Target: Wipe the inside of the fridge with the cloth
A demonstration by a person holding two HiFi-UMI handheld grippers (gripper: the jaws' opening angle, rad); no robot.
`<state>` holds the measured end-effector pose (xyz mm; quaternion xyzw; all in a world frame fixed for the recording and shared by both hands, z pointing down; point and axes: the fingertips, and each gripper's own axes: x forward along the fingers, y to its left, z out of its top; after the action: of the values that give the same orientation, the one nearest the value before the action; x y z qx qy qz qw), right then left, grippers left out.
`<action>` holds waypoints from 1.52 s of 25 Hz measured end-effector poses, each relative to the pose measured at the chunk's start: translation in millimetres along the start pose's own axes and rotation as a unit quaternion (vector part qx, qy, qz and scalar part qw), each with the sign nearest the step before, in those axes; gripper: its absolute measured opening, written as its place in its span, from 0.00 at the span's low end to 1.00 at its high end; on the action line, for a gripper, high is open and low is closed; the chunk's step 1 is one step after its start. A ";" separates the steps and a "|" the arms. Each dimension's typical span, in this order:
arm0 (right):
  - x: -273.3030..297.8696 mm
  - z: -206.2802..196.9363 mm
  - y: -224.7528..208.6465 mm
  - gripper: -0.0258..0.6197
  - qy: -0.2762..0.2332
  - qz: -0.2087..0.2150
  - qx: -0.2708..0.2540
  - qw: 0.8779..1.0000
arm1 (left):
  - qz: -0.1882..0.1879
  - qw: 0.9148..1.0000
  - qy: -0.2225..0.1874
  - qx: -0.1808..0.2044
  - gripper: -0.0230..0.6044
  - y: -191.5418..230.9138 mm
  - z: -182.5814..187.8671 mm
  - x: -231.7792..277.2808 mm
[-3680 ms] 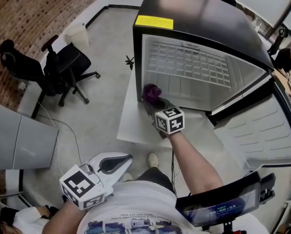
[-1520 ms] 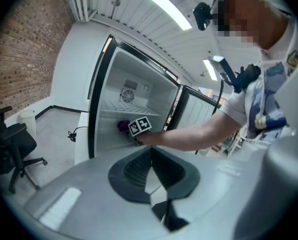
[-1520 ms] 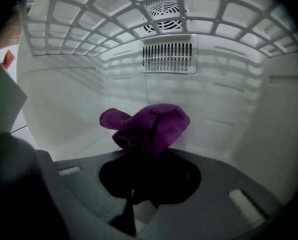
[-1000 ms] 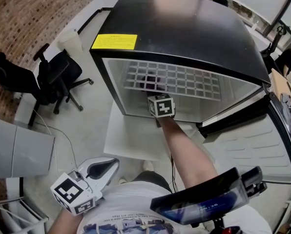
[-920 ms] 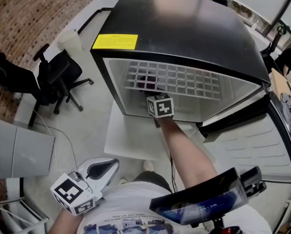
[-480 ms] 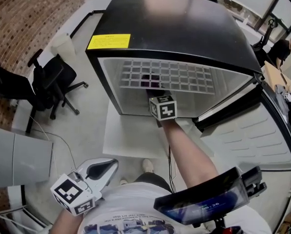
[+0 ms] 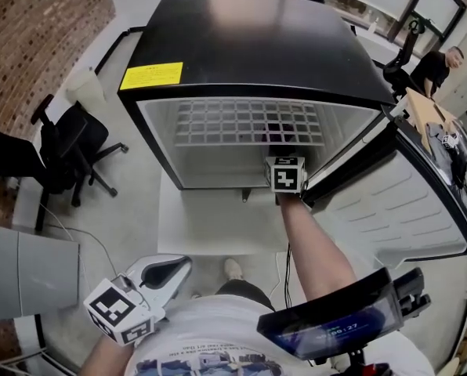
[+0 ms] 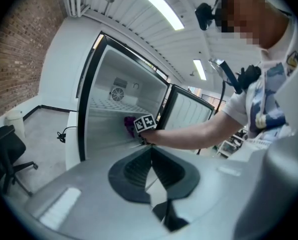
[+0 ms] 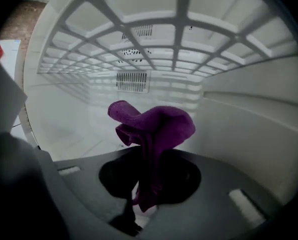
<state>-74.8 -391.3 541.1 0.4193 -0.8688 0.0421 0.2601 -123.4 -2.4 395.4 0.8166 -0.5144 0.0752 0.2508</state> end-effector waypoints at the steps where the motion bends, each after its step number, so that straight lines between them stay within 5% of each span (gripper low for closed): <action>1: 0.6 -4.3 -3.8 0.14 0.006 -0.005 0.005 1.000 | 0.000 1.000 0.001 0.000 0.04 0.2 -0.3 0.4; 8: 10.7 -33.1 6.0 0.14 0.039 0.012 0.023 0.999 | 0.007 1.000 0.008 -0.002 0.04 3.6 0.2 1.1; 22: 24.1 -17.1 113.8 0.14 0.034 0.118 0.026 0.992 | 0.033 0.999 0.003 -0.017 0.04 10.0 -4.7 -11.3; 38: 6.7 12.9 220.8 0.14 0.005 0.278 0.049 0.959 | 0.054 0.998 -0.005 -0.024 0.04 11.8 -10.8 -32.1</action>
<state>-249.2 -257.4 565.3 0.1735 -0.9466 0.1572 0.2215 -147.0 24.5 396.4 0.7817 -0.5608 0.0718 0.2632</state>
